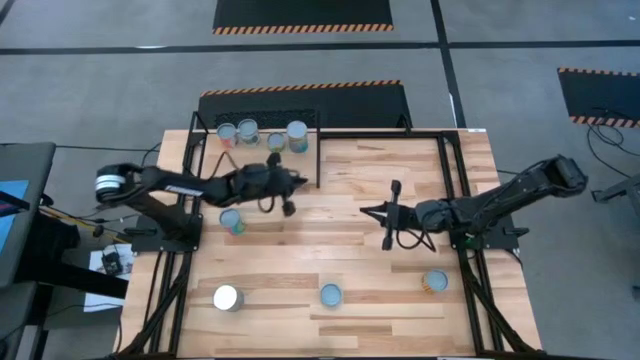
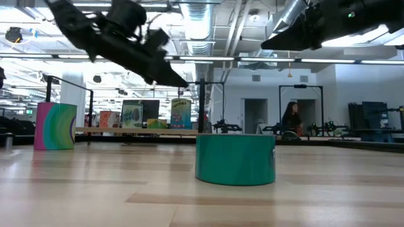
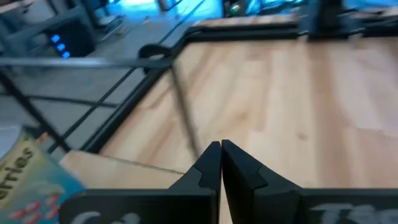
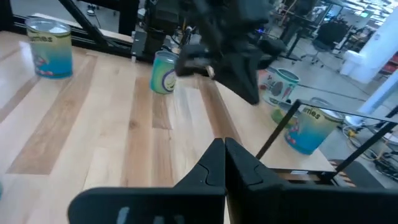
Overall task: Pick and place cans onto a shelf
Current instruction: Put the canned spicy black beans on the shelf
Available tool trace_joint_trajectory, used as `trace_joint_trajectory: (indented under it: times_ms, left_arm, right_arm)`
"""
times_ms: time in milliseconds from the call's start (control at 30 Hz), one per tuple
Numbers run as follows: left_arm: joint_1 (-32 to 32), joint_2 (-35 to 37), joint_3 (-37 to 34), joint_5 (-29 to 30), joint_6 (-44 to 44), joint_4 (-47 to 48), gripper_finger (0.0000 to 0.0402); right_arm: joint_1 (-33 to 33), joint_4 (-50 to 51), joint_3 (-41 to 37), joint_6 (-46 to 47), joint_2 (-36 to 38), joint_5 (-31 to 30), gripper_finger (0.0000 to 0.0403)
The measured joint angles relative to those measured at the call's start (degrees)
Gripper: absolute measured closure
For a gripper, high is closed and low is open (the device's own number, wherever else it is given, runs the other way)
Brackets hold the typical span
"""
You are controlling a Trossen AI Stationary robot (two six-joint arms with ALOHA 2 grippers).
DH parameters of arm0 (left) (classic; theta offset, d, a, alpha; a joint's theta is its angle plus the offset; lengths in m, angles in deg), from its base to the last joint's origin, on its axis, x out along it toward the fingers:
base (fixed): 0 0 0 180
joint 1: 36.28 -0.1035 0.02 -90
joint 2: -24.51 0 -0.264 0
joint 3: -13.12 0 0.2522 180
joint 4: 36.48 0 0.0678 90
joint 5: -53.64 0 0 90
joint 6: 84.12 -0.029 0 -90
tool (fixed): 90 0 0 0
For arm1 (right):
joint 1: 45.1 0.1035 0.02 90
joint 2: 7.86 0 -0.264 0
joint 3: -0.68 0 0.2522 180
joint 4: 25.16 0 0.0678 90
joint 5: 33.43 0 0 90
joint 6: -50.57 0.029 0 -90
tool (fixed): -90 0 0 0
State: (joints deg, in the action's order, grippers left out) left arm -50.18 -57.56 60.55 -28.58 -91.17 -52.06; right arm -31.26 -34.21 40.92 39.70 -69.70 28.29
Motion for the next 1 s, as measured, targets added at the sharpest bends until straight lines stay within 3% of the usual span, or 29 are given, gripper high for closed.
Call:
trace_joint_trajectory:
  times_ms: [300,433,567,767,1000]
  left_arm:
    - [9.2,12.6,-8.9,-3.3,2.5,1.0,0.0400]
    - [12.5,14.9,-12.9,-3.5,4.7,-0.9,0.0400]
    - [15.1,15.1,-15.3,-3.2,6.6,-2.9,0.0400]
    - [18.1,14.9,-17.2,-0.4,7.0,-6.5,0.0400]
    - [19.3,14.9,-17.2,0.1,7.1,-7.4,0.0400]
  right_arm:
    - [12.6,3.7,2.0,4.9,-0.1,-1.1,0.0395]
    - [21.4,14.2,5.1,12.2,-0.5,-8.6,0.0398]
    - [29.5,28.4,10.0,24.2,-1.9,-14.7,0.0396]
    - [37.0,51.3,19.6,48.0,-8.4,-14.9,0.0396]
    - [40.9,74.7,28.9,78.3,-17.9,-4.0,0.0351]
